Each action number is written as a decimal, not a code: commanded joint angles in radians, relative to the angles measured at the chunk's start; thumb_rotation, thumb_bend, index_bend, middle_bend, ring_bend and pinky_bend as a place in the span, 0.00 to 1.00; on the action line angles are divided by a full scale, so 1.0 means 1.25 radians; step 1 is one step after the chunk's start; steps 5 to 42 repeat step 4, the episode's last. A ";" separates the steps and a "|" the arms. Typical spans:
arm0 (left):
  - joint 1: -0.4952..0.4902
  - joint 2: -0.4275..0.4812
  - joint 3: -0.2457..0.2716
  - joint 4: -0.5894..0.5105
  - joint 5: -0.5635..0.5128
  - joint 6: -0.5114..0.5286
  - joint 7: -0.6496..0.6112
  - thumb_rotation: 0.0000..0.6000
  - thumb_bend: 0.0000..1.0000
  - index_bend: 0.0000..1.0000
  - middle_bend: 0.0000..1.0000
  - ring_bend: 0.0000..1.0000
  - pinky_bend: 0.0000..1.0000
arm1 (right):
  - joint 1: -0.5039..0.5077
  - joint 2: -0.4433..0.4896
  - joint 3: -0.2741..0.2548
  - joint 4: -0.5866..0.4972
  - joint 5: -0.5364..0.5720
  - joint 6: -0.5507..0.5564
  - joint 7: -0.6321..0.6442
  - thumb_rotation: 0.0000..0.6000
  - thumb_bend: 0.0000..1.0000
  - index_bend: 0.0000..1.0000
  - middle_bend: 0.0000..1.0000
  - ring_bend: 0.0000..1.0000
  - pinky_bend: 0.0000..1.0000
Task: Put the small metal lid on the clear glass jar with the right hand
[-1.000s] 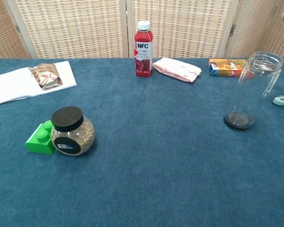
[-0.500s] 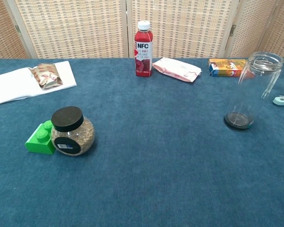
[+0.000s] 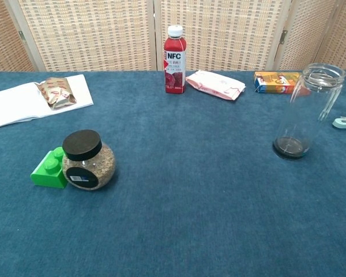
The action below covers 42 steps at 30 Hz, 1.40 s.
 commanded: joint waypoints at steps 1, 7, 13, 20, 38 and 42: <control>0.001 0.000 0.000 0.001 -0.003 -0.001 -0.003 1.00 0.54 0.00 0.06 0.00 0.00 | 0.008 -0.003 0.005 0.006 0.008 -0.024 0.004 1.00 0.12 0.04 0.00 0.00 0.00; 0.000 -0.001 0.000 0.002 -0.007 -0.003 -0.001 1.00 0.54 0.00 0.06 0.00 0.00 | 0.011 -0.006 0.007 0.009 0.007 -0.034 0.001 1.00 0.12 0.04 0.00 0.00 0.00; 0.000 -0.001 0.000 0.002 -0.007 -0.003 -0.001 1.00 0.54 0.00 0.06 0.00 0.00 | 0.011 -0.006 0.007 0.009 0.007 -0.034 0.001 1.00 0.12 0.04 0.00 0.00 0.00; 0.000 -0.001 0.000 0.002 -0.007 -0.003 -0.001 1.00 0.54 0.00 0.06 0.00 0.00 | 0.011 -0.006 0.007 0.009 0.007 -0.034 0.001 1.00 0.12 0.04 0.00 0.00 0.00; 0.000 -0.001 0.000 0.002 -0.007 -0.003 -0.001 1.00 0.54 0.00 0.06 0.00 0.00 | 0.011 -0.006 0.007 0.009 0.007 -0.034 0.001 1.00 0.12 0.04 0.00 0.00 0.00; 0.000 -0.001 0.000 0.002 -0.007 -0.003 -0.001 1.00 0.54 0.00 0.06 0.00 0.00 | 0.011 -0.006 0.007 0.009 0.007 -0.034 0.001 1.00 0.12 0.04 0.00 0.00 0.00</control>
